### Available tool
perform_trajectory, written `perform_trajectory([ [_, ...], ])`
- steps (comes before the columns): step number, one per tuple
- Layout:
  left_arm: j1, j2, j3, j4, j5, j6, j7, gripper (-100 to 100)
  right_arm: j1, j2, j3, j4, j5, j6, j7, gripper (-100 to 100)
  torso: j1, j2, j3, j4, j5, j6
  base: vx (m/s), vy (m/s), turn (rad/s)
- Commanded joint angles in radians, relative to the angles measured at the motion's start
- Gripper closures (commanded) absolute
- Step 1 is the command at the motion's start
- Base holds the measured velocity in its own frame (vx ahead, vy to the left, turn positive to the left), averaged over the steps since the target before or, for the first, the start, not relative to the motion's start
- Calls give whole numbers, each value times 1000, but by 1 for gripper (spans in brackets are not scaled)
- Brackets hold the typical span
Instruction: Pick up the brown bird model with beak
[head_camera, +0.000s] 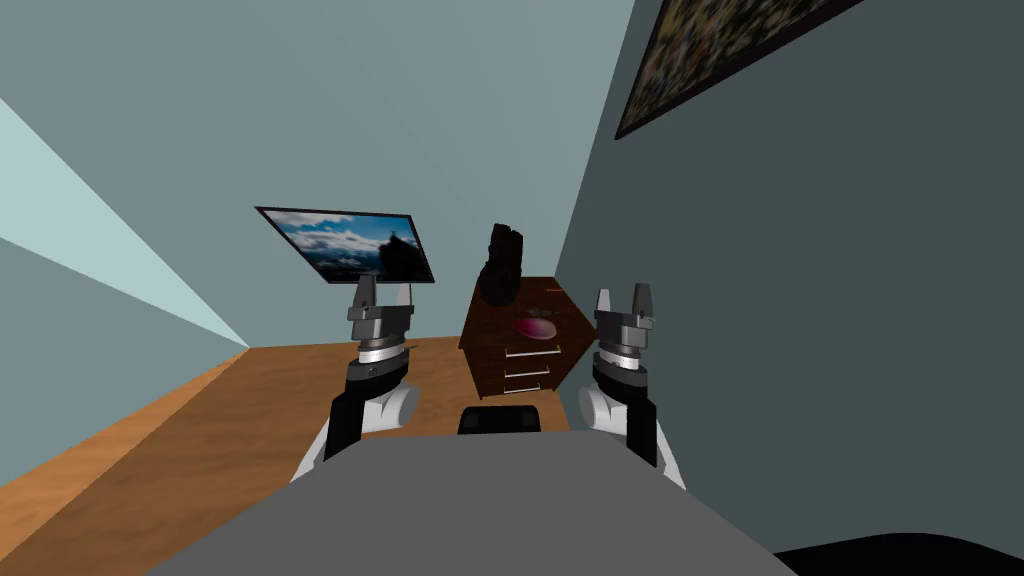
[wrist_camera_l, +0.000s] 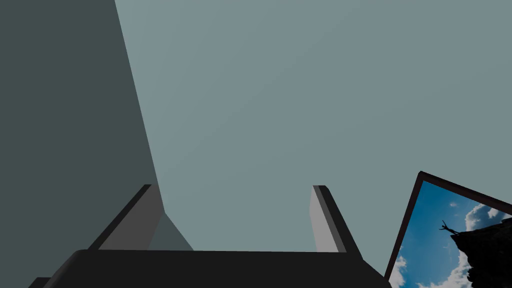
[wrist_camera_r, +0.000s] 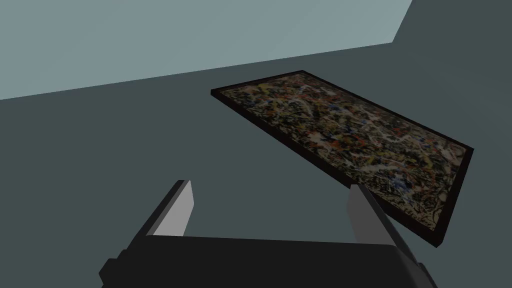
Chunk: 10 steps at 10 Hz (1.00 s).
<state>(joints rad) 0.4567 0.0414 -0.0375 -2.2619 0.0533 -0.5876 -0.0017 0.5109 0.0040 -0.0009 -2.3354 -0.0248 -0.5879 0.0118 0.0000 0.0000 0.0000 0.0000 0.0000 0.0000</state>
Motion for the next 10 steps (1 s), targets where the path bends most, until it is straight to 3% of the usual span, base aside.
perform_trajectory([
  [1,0,0,0,0,0,0,0,0,0,-33,3,9,8,-5,0,-100,0,0,0,0,0,0,-21,-5,25],
  [10,0,0,0,0,0,0,0,0,-22,-292,9,145,122,-73,9,-100,-3,8,5,2,-1,0,-112,-33,68],
])
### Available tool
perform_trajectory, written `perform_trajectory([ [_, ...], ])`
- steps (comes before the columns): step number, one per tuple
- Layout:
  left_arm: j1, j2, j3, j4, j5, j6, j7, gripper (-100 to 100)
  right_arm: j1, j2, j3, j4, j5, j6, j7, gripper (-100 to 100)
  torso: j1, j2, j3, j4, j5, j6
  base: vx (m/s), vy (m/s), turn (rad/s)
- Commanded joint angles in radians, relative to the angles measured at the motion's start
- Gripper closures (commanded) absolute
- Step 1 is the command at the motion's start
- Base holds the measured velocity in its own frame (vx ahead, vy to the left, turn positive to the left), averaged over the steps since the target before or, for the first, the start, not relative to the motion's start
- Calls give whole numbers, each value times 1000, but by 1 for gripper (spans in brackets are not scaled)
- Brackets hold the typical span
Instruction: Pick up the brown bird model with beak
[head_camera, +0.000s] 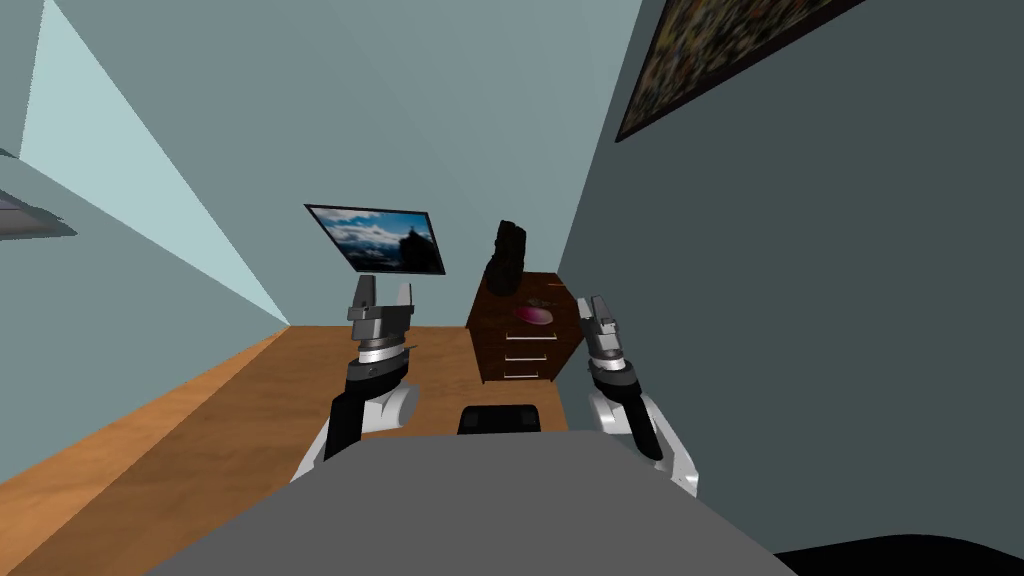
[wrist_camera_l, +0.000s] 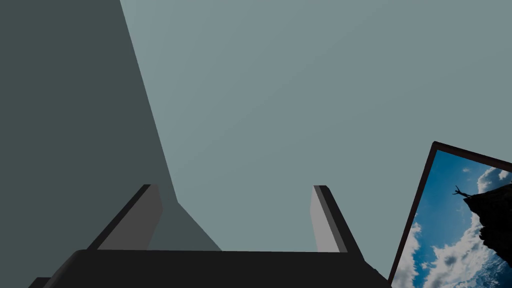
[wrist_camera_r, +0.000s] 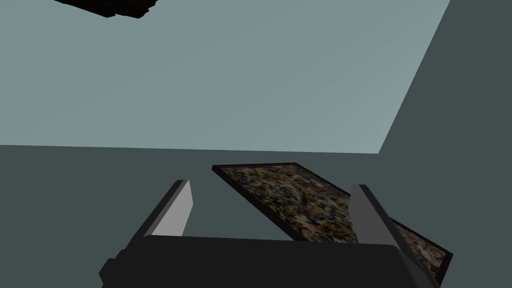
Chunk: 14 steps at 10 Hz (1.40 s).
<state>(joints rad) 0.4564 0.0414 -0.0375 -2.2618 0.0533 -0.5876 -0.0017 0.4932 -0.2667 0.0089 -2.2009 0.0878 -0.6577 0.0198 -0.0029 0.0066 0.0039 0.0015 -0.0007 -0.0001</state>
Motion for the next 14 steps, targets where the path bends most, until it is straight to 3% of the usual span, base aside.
perform_trajectory([
  [1,0,0,0,0,0,0,0,0,-10,-50,-2,37,30,-13,2,-100,0,0,0,0,0,0,-125,-22,120],
  [11,0,0,0,0,0,0,0,0,-41,-295,-5,192,145,-58,15,-100,1,-4,-2,-1,0,0,-75,-15,99],
  [14,0,0,0,0,0,0,0,0,-53,-387,-2,263,196,-71,22,-100,1,-4,-2,-1,0,0,-53,-5,134],
])
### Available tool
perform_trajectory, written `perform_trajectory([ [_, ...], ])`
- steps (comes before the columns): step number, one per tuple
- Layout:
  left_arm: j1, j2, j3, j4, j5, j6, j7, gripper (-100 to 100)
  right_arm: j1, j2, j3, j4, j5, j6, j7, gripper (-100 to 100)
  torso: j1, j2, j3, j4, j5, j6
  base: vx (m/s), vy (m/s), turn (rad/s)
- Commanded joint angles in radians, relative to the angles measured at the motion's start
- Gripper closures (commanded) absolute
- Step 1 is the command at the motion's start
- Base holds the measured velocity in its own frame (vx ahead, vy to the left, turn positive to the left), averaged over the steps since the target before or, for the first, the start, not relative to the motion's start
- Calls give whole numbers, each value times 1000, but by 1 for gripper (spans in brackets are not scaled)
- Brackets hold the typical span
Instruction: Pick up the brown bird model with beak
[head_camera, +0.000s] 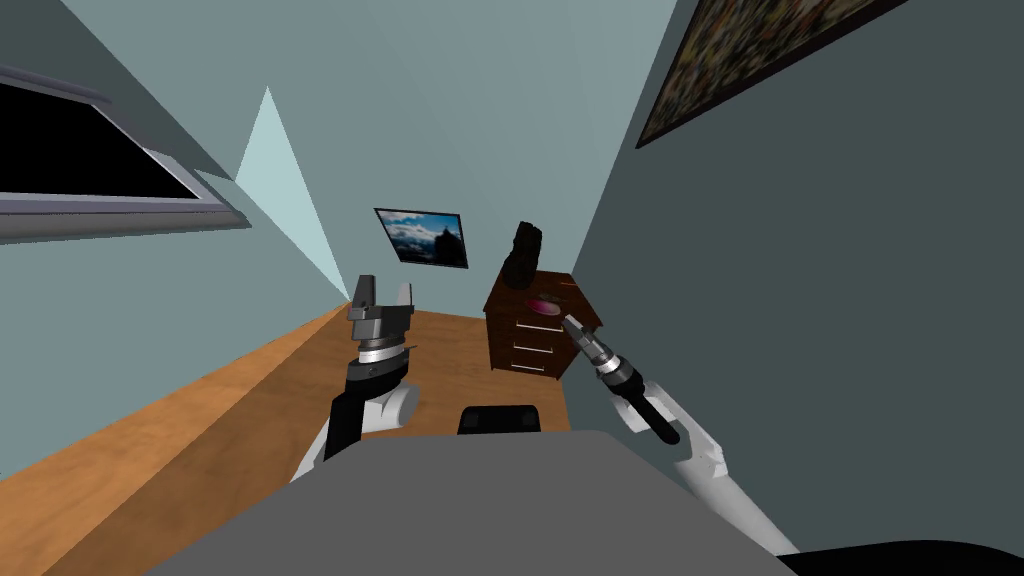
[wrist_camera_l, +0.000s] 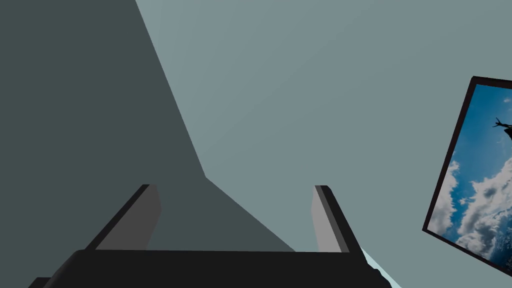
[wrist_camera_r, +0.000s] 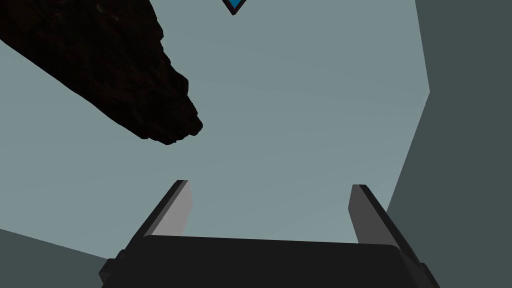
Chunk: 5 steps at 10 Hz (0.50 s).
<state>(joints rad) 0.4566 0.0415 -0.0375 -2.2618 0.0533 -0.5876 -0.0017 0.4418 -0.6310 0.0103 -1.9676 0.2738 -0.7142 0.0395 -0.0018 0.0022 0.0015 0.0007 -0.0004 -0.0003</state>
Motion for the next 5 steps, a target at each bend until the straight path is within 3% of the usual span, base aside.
perform_trajectory([
  [1,0,0,0,0,0,0,0,0,-2,-38,-4,30,10,-14,2,-100,0,0,0,0,0,0,-32,-7,80],
  [4,0,0,0,0,0,0,0,0,-13,-127,2,104,62,-24,11,-100,0,-1,-1,0,0,1,-29,-3,149],
  [5,0,0,0,0,0,0,0,0,-13,-149,2,104,62,-24,11,-100,0,-2,-1,0,0,0,-18,-6,95],
])
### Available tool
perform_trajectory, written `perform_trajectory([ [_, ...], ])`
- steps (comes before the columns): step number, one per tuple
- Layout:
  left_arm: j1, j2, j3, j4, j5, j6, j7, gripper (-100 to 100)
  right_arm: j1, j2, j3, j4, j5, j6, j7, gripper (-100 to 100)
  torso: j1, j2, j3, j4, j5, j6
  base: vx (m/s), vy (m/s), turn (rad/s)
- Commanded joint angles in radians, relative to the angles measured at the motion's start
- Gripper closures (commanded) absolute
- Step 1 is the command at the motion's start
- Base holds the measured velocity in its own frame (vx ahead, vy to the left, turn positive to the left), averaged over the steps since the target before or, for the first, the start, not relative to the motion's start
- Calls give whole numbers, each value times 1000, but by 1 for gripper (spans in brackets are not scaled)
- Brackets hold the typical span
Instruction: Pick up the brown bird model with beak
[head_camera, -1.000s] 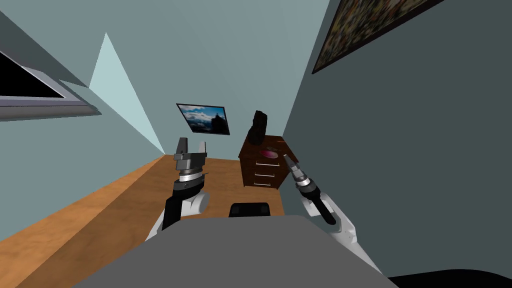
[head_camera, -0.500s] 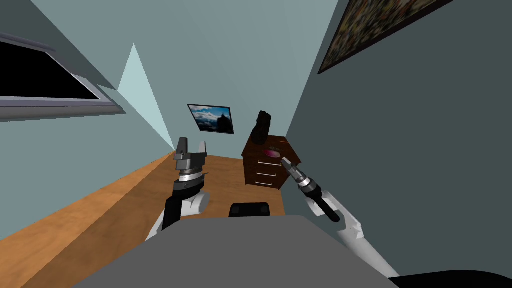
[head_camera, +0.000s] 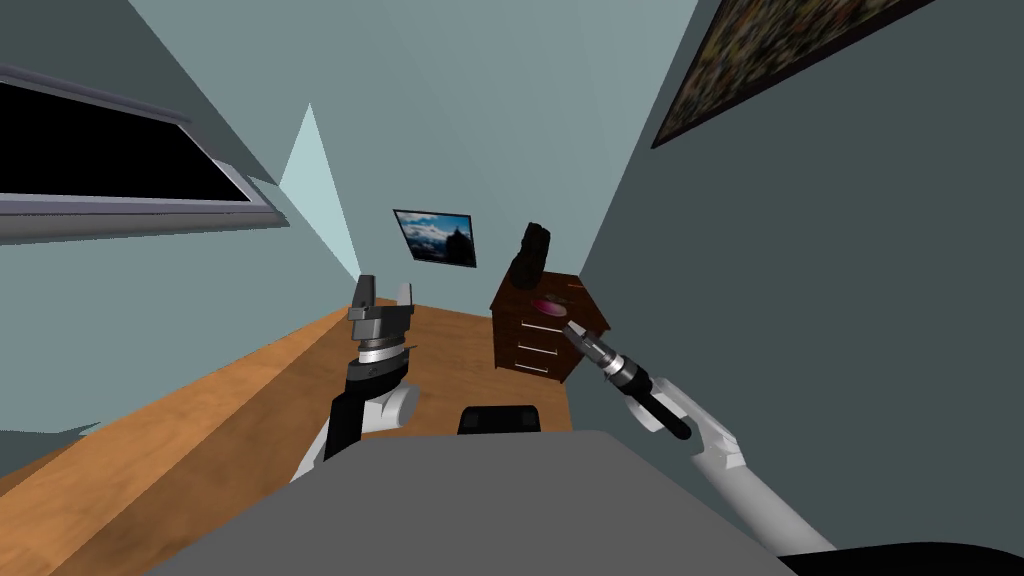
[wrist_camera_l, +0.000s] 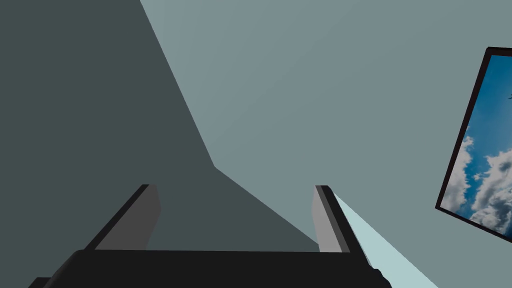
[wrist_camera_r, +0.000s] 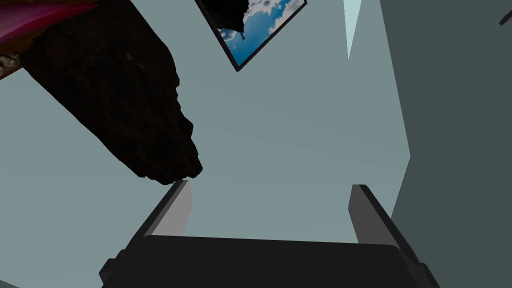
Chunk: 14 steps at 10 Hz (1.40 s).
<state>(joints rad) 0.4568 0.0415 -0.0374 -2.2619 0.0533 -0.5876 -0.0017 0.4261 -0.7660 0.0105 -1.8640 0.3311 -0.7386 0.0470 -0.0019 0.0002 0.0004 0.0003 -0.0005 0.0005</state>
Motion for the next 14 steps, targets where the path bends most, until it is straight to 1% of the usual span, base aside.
perform_trajectory([
  [1,0,0,0,0,0,0,0,0,-2,-50,6,39,32,-4,8,-100,0,0,0,0,0,0,-15,-1,162],
  [2,0,0,0,0,0,0,0,0,-2,-70,6,39,32,-4,8,-100,0,0,0,0,0,-1,-11,-3,108],
  [3,0,0,0,0,0,0,0,0,-6,-105,10,78,58,-6,13,-100,0,-1,0,0,0,0,-7,1,196],
  [4,0,0,0,0,0,0,0,0,-6,-127,10,78,58,-6,13,-100,0,-1,-1,0,0,-1,-3,-3,108],
  [5,0,0,0,0,0,0,0,0,-10,-162,16,117,85,-7,18,-100,0,-1,-1,0,0,0,4,1,211],
  [6,0,0,0,0,0,0,0,0,-10,-183,16,117,85,-7,18,-100,0,-2,-1,0,0,-1,7,-5,109],
  [7,0,0,0,0,0,0,0,0,-14,-218,22,156,111,-8,23,-100,0,-2,-1,0,0,0,13,0,173],
  [8,0,0,0,0,0,0,0,0,-14,-239,22,156,111,-8,23,-100,0,-2,-1,-1,0,-1,13,-3,119],
  [9,0,0,0,0,0,0,0,0,-17,-274,29,194,137,-7,28,-100,0,-2,-1,0,0,0,24,-1,209],
  [10,0,0,0,0,0,0,0,0,-17,-295,29,195,137,-7,28,-100,0,-3,-2,-1,0,0,22,-9,124],
  [11,0,0,0,0,0,0,0,0,-19,-333,37,227,162,-6,34,-100,0,-3,-2,-1,0,0,36,-2,259],
  [12,0,0,0,0,0,0,0,0,-19,-350,37,234,162,-6,34,-100,0,-4,-2,-1,0,-1,35,-8,107],
  [13,0,0,0,0,0,0,0,0,-21,-385,46,272,187,-4,39,-100,0,-4,-2,-1,0,0,48,-11,204],
  [14,0,0,0,0,0,0,0,0,-21,-404,46,272,187,-4,39,-100,0,-5,-3,-1,0,-1,38,-14,111],
])
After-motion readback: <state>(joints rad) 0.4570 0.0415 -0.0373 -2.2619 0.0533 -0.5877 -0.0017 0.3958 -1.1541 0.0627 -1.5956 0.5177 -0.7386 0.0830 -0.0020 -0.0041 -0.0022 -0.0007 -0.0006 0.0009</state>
